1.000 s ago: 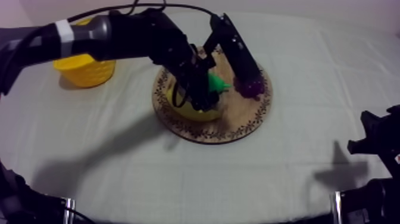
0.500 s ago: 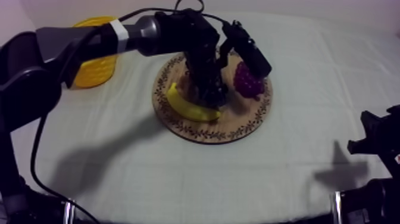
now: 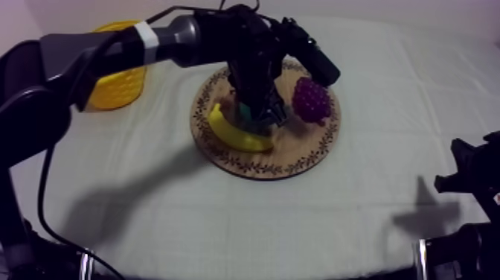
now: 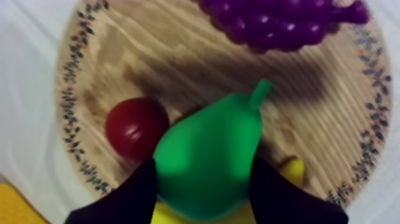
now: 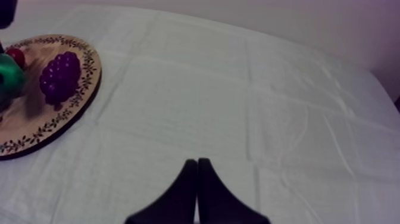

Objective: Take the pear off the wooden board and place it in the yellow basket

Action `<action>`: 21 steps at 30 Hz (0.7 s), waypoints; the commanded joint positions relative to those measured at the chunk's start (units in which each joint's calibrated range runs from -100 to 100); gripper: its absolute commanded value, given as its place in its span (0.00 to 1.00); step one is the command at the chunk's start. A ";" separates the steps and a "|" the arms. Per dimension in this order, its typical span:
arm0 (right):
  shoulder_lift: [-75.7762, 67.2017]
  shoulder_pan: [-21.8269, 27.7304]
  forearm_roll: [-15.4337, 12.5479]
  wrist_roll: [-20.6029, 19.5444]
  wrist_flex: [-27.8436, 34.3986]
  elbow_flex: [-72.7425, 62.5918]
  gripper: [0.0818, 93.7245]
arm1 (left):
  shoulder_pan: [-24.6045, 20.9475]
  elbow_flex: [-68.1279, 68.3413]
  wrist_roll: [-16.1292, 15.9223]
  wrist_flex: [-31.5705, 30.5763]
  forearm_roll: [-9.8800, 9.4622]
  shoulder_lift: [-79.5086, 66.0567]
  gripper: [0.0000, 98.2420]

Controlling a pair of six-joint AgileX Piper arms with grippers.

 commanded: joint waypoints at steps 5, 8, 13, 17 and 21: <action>-0.02 -0.01 0.00 0.01 0.00 0.04 0.00 | -0.51 -1.04 0.32 6.67 -5.55 -12.87 0.45; -0.02 -0.01 0.00 0.02 0.00 0.04 0.00 | -2.00 -1.98 -0.29 8.46 -7.33 -18.90 0.46; -0.02 -0.01 0.00 0.02 0.00 0.04 0.00 | -6.65 -1.59 -1.70 8.68 -8.73 -26.63 0.47; -0.02 -0.01 0.00 0.02 0.00 0.04 0.00 | -11.87 0.79 -2.72 6.73 -8.96 -30.11 0.47; -0.02 -0.01 0.00 0.02 0.00 0.04 0.00 | -17.22 4.21 -3.40 3.46 -8.75 -31.67 0.47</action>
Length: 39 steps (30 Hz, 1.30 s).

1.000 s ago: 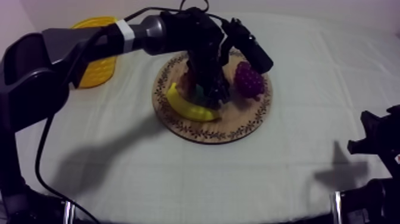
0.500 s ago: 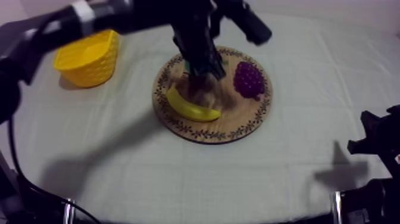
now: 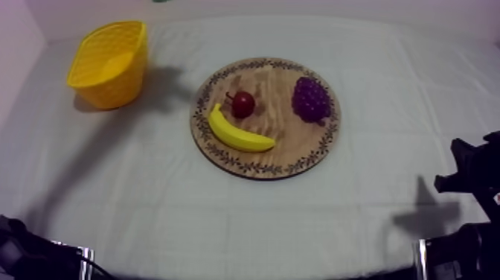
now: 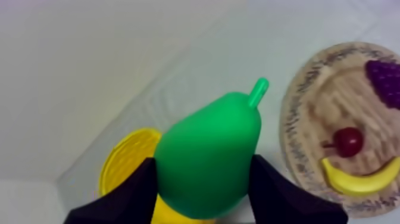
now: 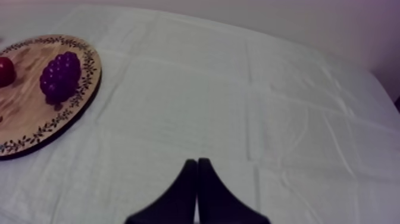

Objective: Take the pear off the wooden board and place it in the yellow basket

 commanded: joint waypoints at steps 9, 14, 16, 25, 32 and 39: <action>-0.02 -0.01 0.00 0.02 0.00 0.04 0.00 | -13.14 9.59 -0.08 -10.57 1.78 4.21 0.48; -0.02 -0.01 0.00 0.02 0.00 0.04 0.00 | -16.68 14.23 0.40 -17.42 3.43 8.64 0.49; -0.02 -0.01 0.00 0.02 0.00 0.04 0.00 | -17.59 14.98 0.37 -18.82 4.10 10.38 0.49; -0.02 -0.01 0.00 0.02 0.00 0.04 0.00 | -18.42 17.85 0.42 -23.28 5.85 17.02 0.50; -0.02 -0.01 0.00 0.02 0.00 0.04 0.00 | -19.31 19.57 -1.95 -27.04 8.52 18.06 0.59; -0.02 -0.01 0.00 0.02 0.00 0.04 0.00 | -21.00 20.07 -5.99 -27.46 12.24 15.96 0.68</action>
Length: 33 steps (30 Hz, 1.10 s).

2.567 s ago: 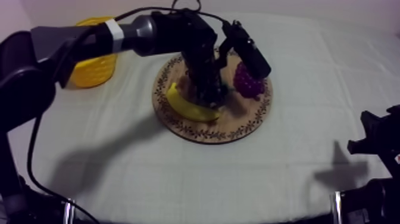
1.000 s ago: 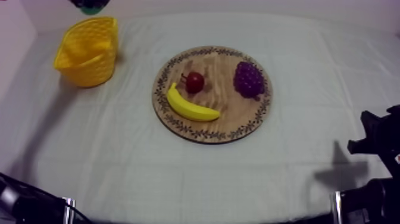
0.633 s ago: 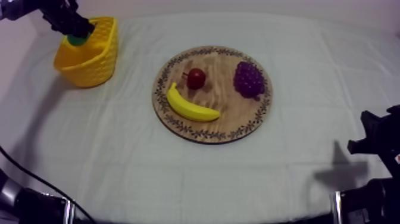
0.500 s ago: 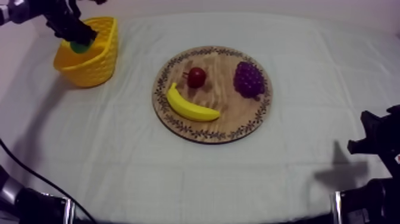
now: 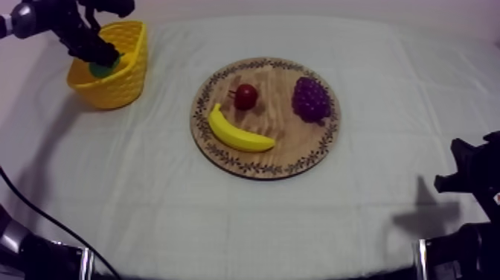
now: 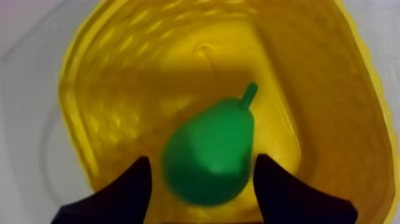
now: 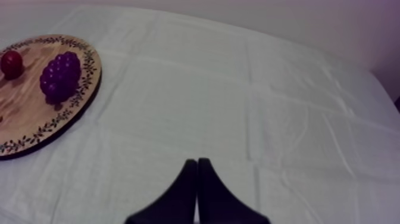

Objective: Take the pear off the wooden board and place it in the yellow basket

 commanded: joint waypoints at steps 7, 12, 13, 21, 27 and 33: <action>-0.02 -0.01 0.00 0.02 0.00 0.04 0.00 | -0.56 3.09 -2.76 -1.64 2.39 -3.18 0.63; -0.02 -0.01 0.00 0.02 0.00 0.04 0.00 | 0.38 9.60 -2.26 -5.89 2.52 -9.13 0.18; -0.02 -0.01 0.00 0.02 0.00 0.04 0.00 | 0.41 11.04 -2.22 -6.44 2.78 -10.77 0.12; -0.02 -0.01 0.00 -0.03 0.00 0.04 0.00 | 0.81 26.27 -0.75 -11.46 3.96 -27.15 0.01; -0.02 -0.01 0.00 0.01 0.00 0.04 0.00 | 2.24 38.60 1.69 -14.05 3.72 -41.76 0.00; -0.02 -0.01 0.00 0.02 0.00 0.04 0.00 | 3.62 51.75 4.44 -17.77 3.74 -56.63 0.00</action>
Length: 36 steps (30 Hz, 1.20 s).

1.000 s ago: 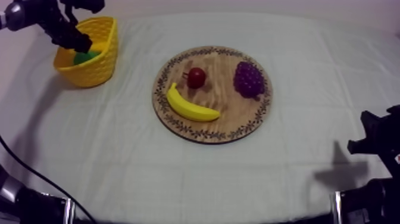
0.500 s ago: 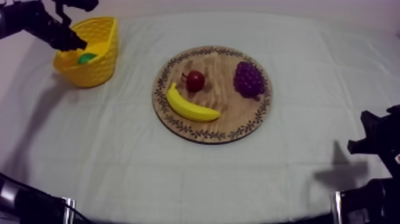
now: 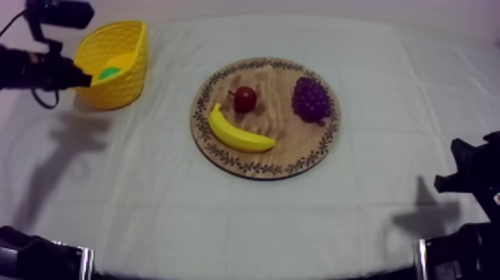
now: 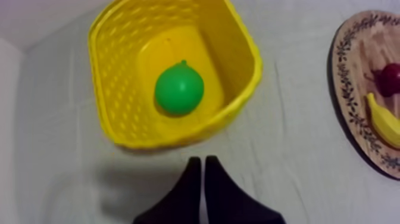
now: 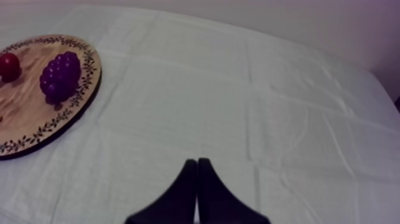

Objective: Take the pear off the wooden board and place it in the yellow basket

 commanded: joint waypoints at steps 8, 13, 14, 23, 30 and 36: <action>-0.02 -0.01 0.00 0.02 0.00 0.04 0.00 | 1.10 23.62 3.73 -3.98 0.43 -26.78 0.00; -0.02 -0.01 0.00 0.02 0.00 0.04 0.00 | 1.22 32.31 3.74 -3.70 2.10 -39.37 0.00; -0.02 -0.01 0.00 0.02 0.00 0.04 0.00 | 1.18 33.67 3.50 -3.15 2.57 -41.99 0.00; -0.02 -0.01 0.00 0.02 0.00 0.04 0.00 | -0.37 43.78 2.59 4.96 5.91 -66.58 0.00; -0.02 -0.01 0.00 -0.01 0.00 0.04 0.00 | -0.63 45.71 0.77 6.62 7.34 -75.96 0.00; -0.02 -0.01 0.00 0.00 0.00 0.04 0.00 | -0.60 46.86 3.62 3.76 7.32 -77.15 0.00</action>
